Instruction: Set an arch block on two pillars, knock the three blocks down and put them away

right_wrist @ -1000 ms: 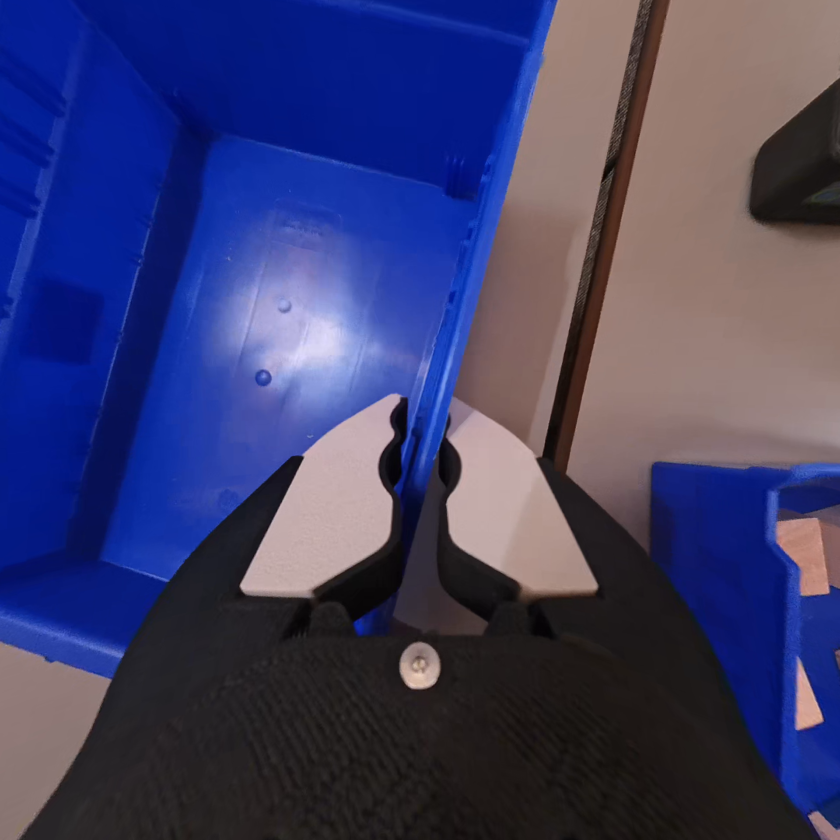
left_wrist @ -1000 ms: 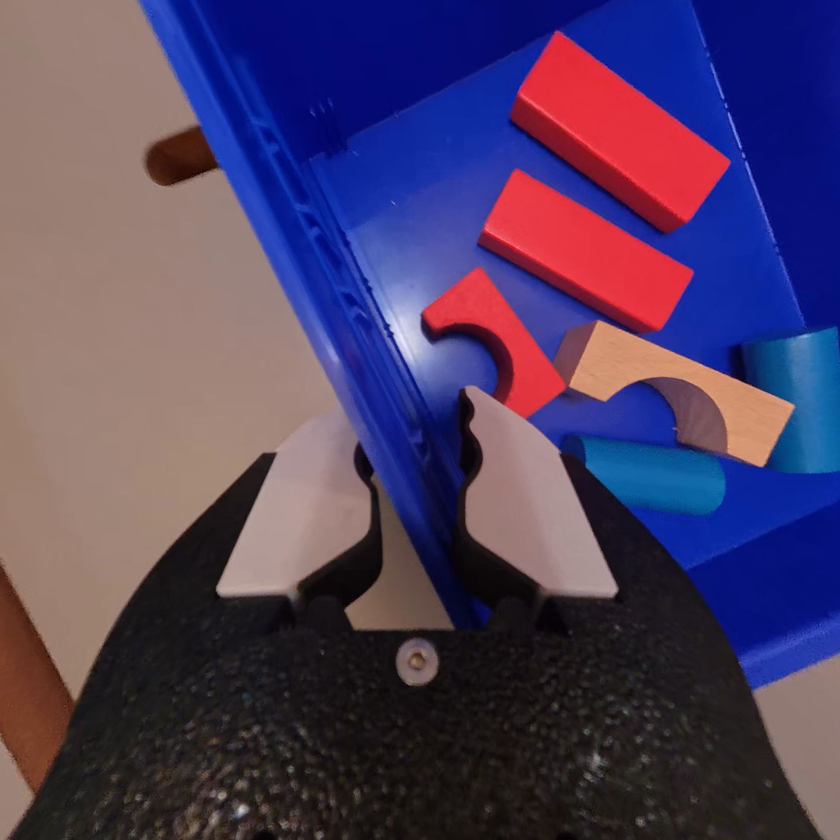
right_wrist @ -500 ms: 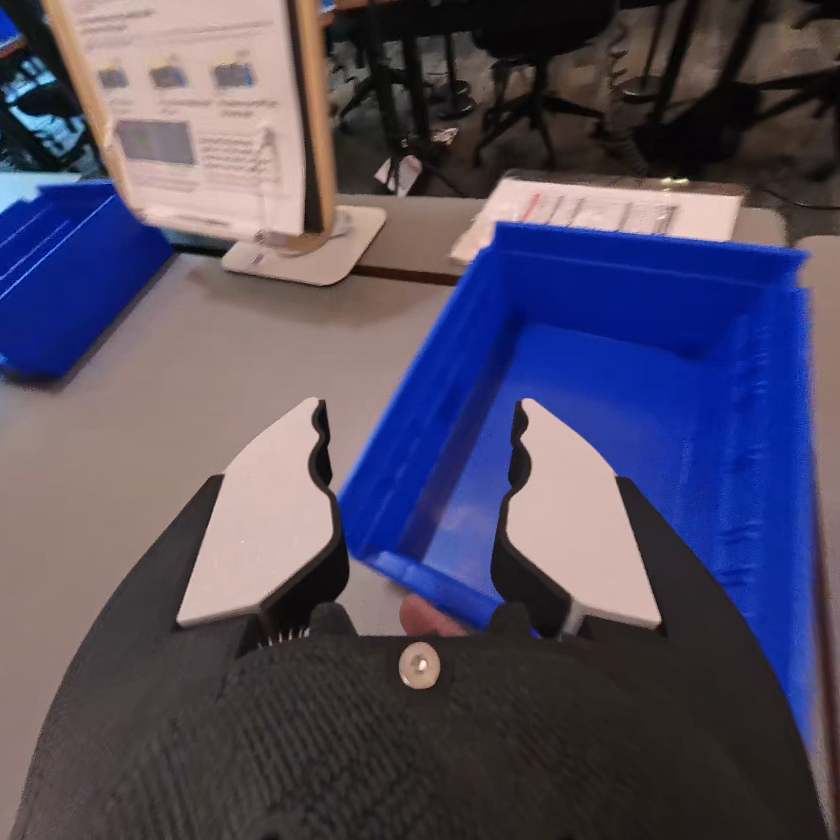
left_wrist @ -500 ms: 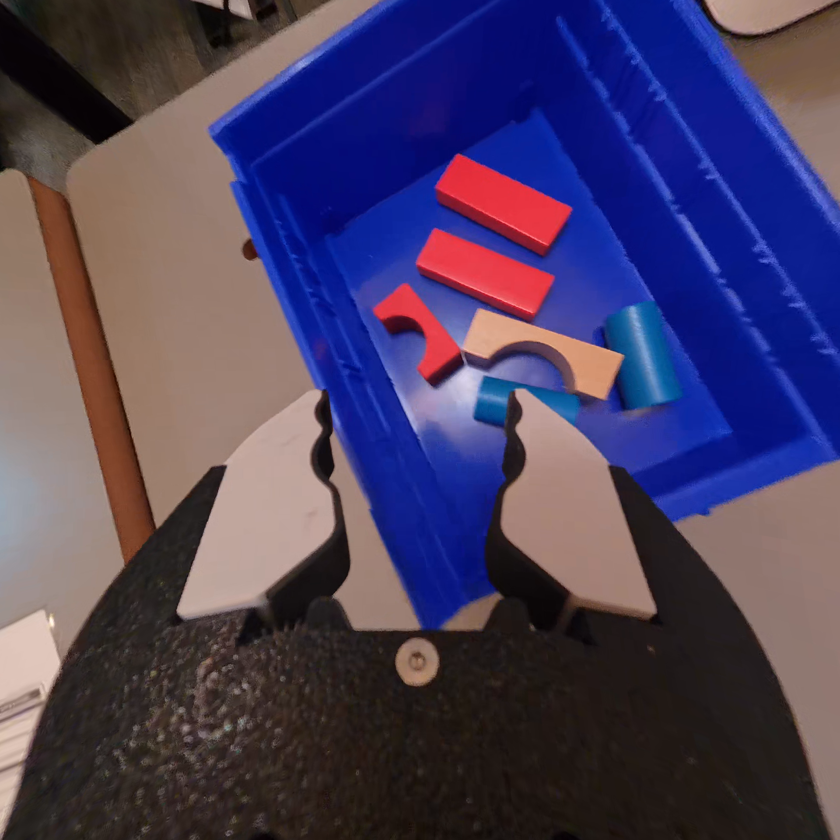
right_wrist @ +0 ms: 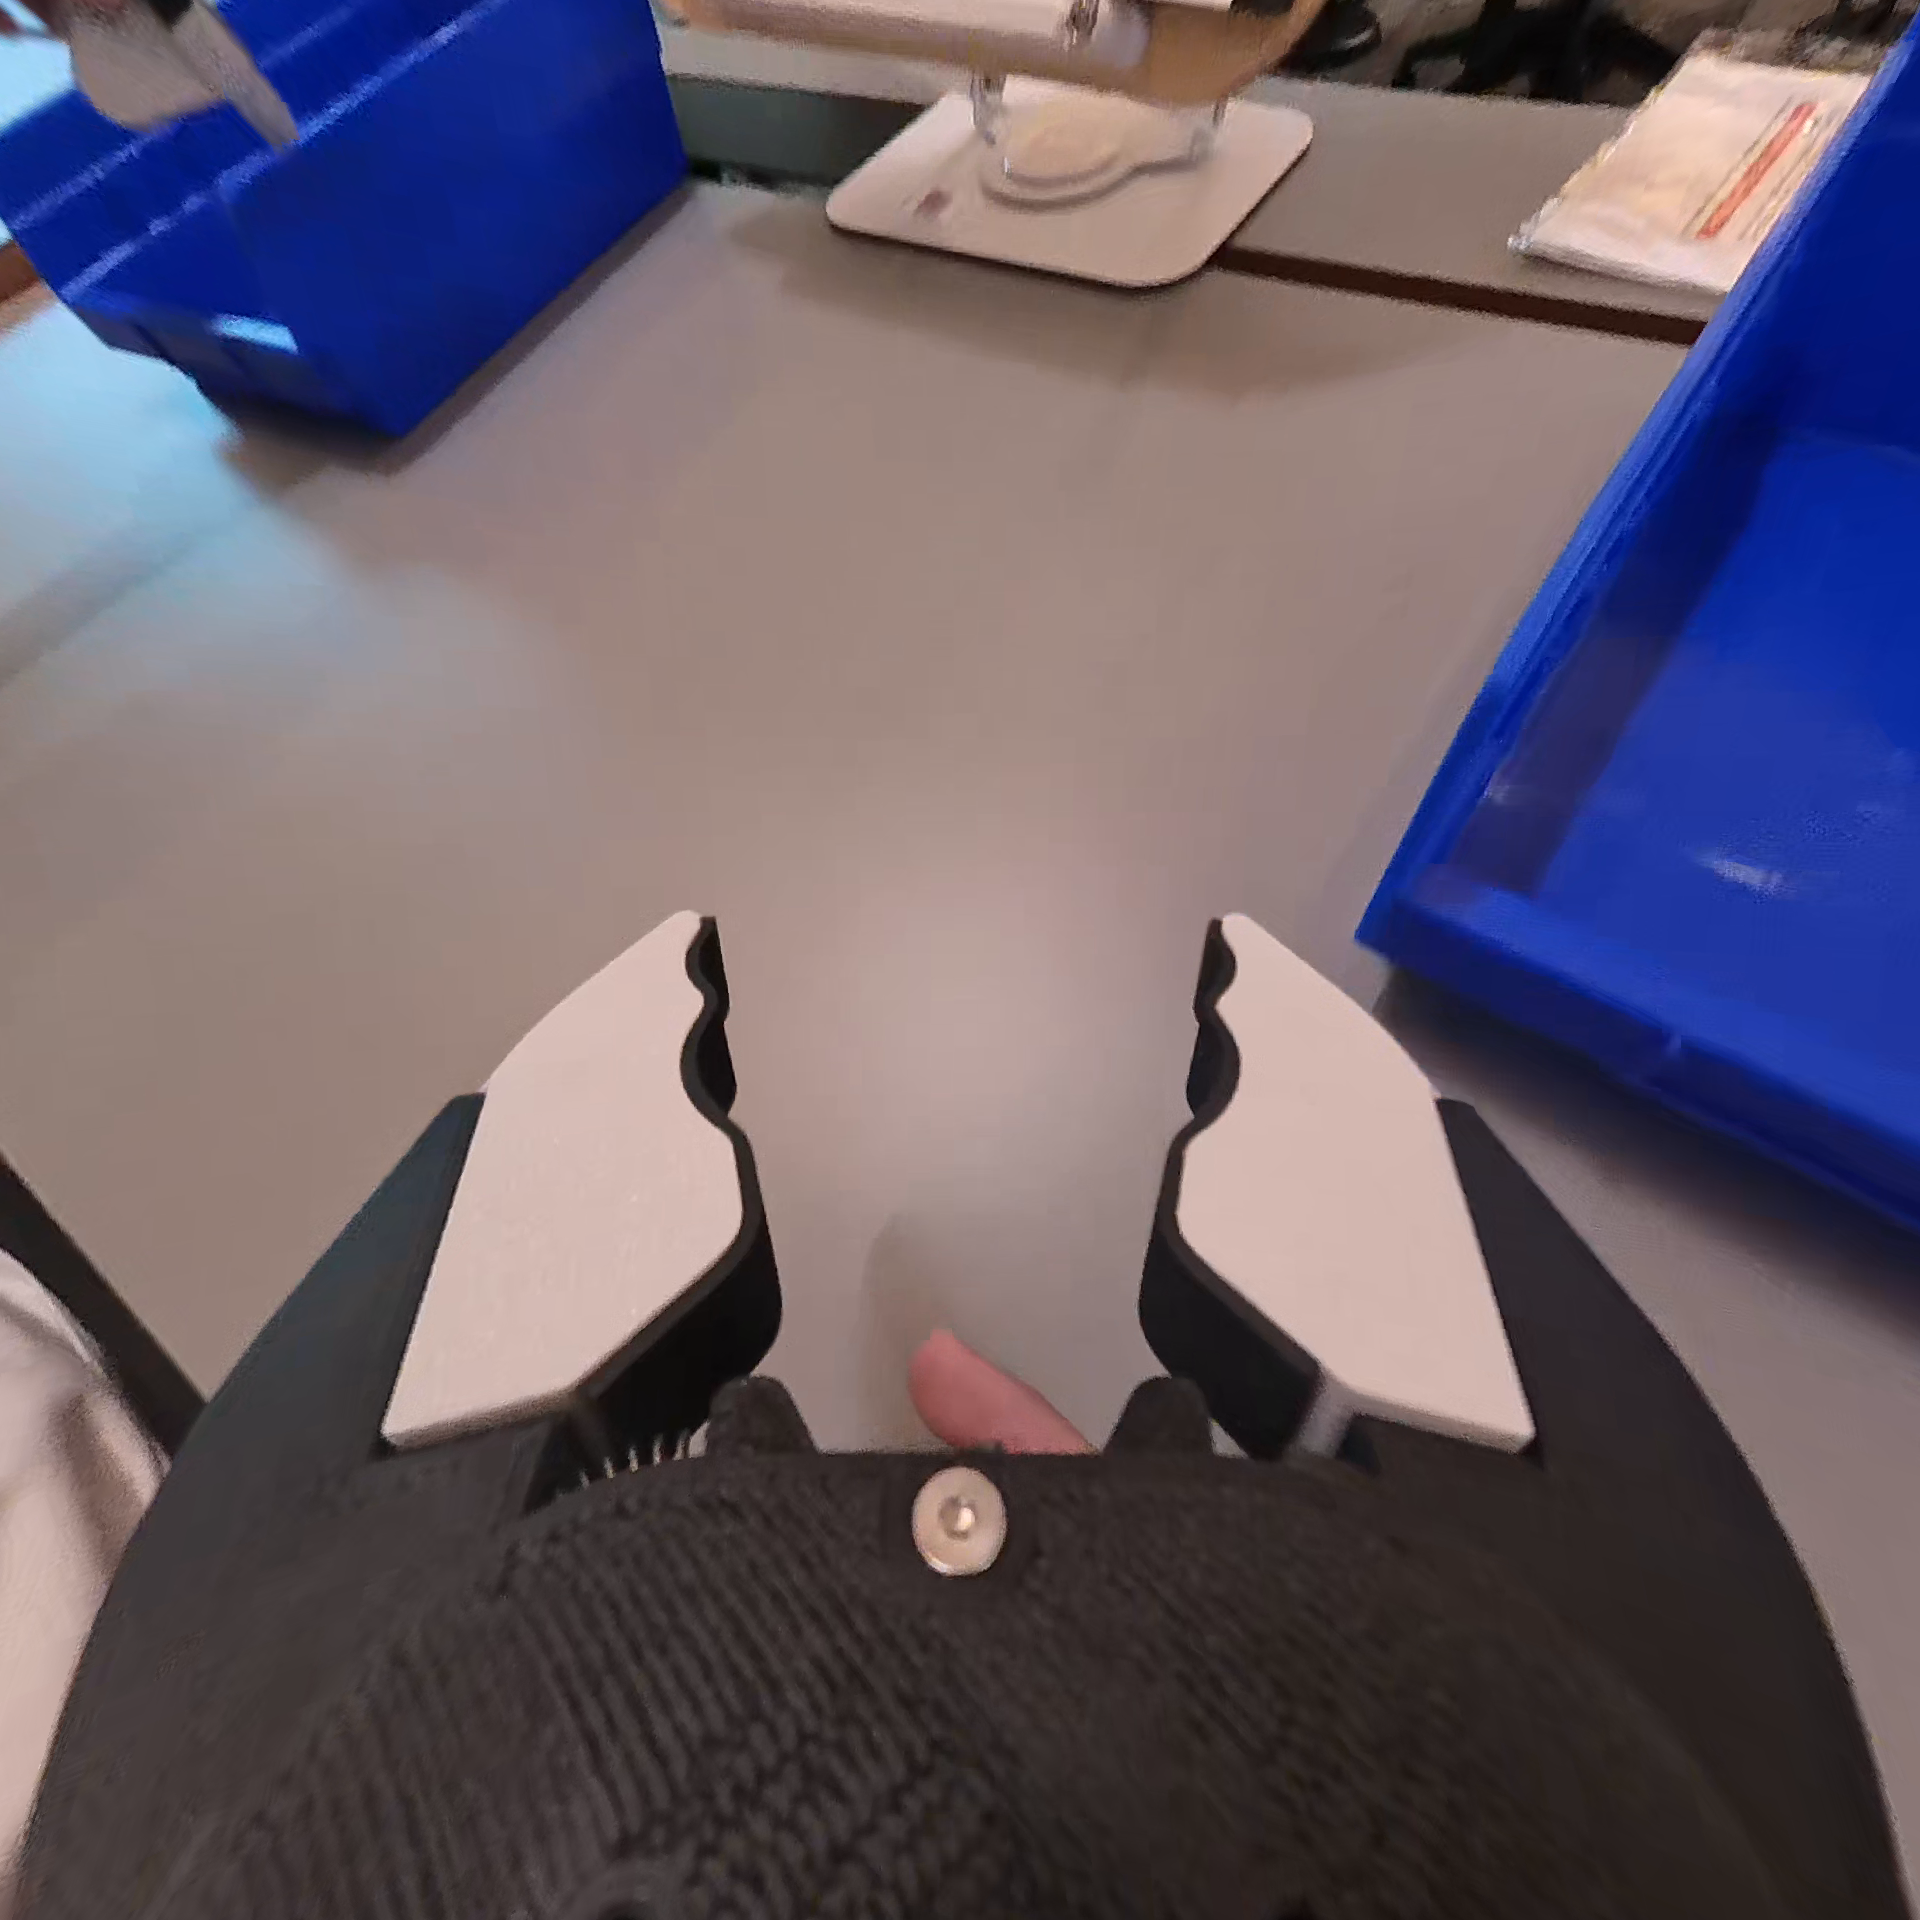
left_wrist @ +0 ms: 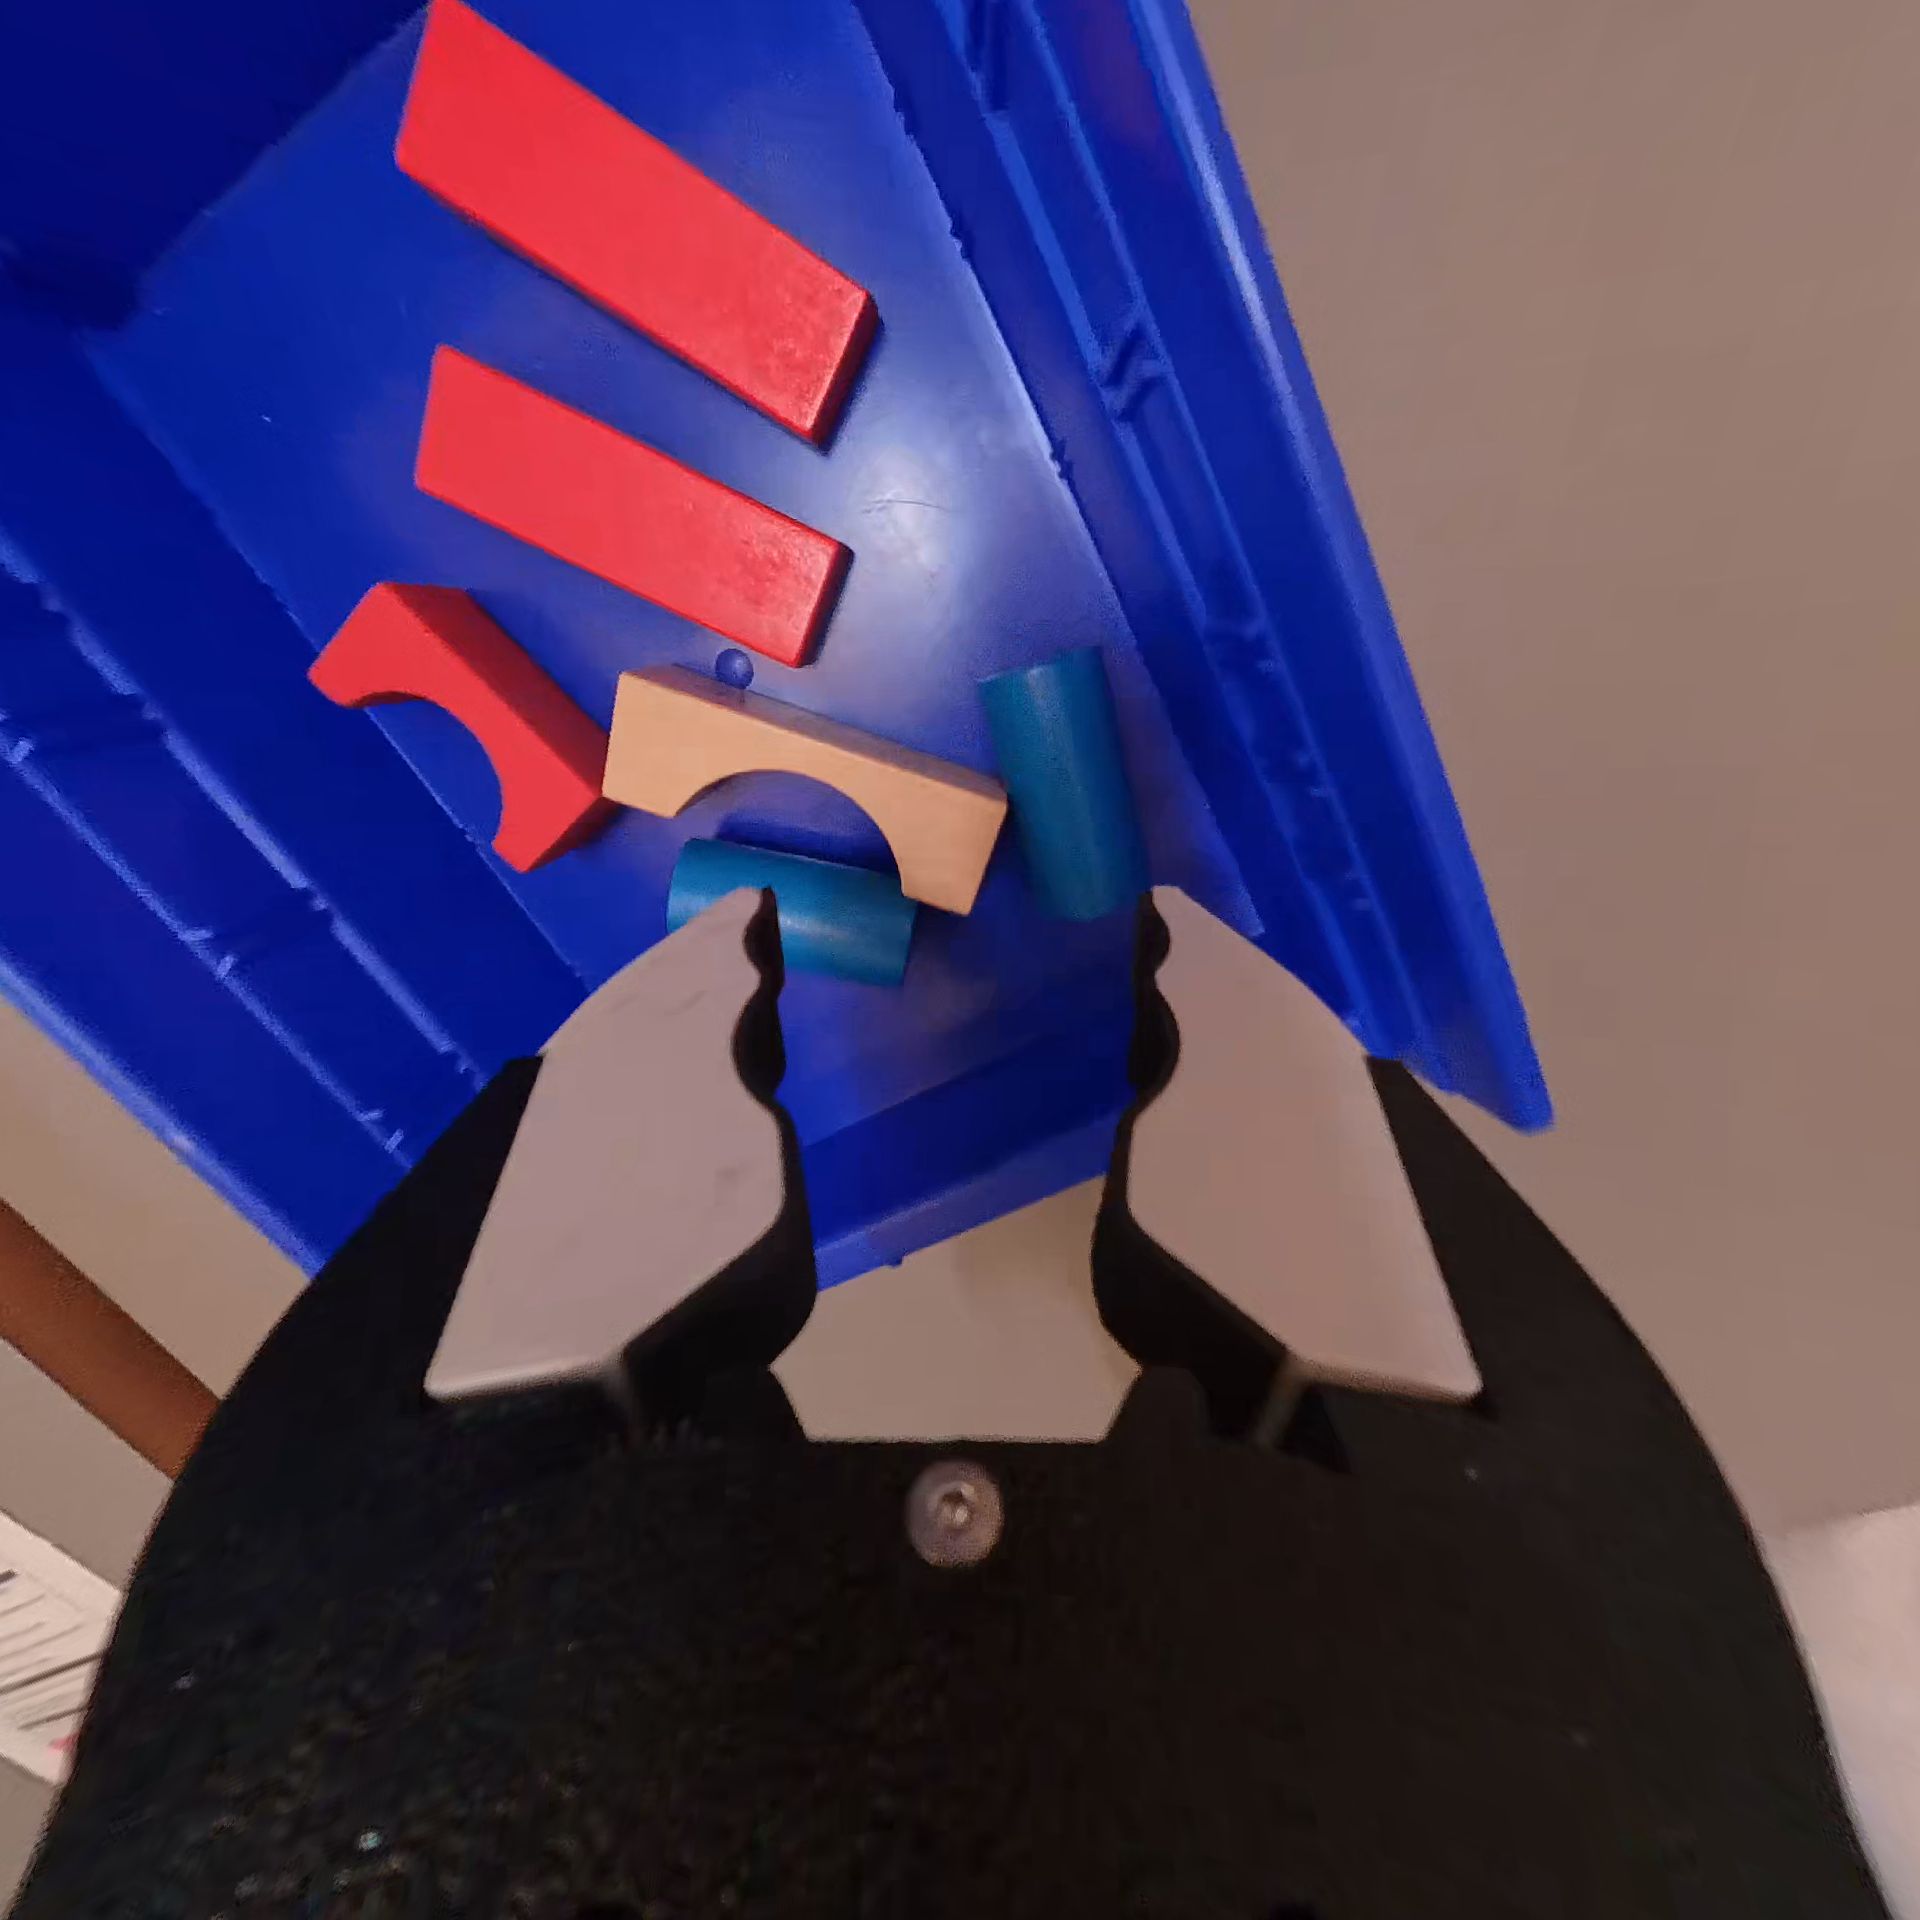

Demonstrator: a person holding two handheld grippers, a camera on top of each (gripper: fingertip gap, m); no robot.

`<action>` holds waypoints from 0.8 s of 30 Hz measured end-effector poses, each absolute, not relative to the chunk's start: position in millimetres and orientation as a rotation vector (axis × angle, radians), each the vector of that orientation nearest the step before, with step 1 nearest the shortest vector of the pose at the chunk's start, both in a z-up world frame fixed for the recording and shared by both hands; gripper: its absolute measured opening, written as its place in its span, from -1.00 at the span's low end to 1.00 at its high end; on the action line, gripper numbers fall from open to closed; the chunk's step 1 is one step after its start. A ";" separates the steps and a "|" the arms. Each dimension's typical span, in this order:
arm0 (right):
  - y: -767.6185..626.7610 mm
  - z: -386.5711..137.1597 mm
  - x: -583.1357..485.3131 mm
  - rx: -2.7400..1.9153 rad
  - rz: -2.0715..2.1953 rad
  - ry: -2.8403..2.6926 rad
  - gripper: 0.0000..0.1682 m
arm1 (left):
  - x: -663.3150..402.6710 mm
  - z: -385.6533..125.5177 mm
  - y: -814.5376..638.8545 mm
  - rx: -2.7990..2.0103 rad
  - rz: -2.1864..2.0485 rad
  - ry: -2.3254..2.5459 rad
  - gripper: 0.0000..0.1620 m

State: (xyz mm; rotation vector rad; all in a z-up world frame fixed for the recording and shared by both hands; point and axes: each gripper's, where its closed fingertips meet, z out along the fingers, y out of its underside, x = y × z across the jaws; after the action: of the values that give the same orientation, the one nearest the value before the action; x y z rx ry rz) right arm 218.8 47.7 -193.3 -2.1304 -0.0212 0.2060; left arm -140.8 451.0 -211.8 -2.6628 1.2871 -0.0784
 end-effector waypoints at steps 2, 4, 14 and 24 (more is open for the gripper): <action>35.0 -198.2 216.7 -2.137 0.196 -0.020 0.04 | -135.1 -220.9 455.7 -2.709 -0.058 1.268 -0.27; 23.0 -204.4 218.1 -2.142 0.188 0.008 0.04 | -124.3 -228.0 457.0 -2.744 -0.106 1.245 -0.33; -12.1 -223.7 228.9 -2.137 0.226 0.163 0.03 | -114.3 -261.6 452.1 -2.902 -0.074 1.307 -0.41; -16.2 -233.0 221.8 -2.166 0.230 0.178 0.02 | -108.6 -278.4 446.5 -2.988 -0.319 1.270 -0.61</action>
State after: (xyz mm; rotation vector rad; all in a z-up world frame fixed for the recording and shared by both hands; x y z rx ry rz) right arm 221.8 -16.2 -233.0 -2.1664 0.1784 0.2305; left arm -108.6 446.5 -278.4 -2.9882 1.2696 -0.3187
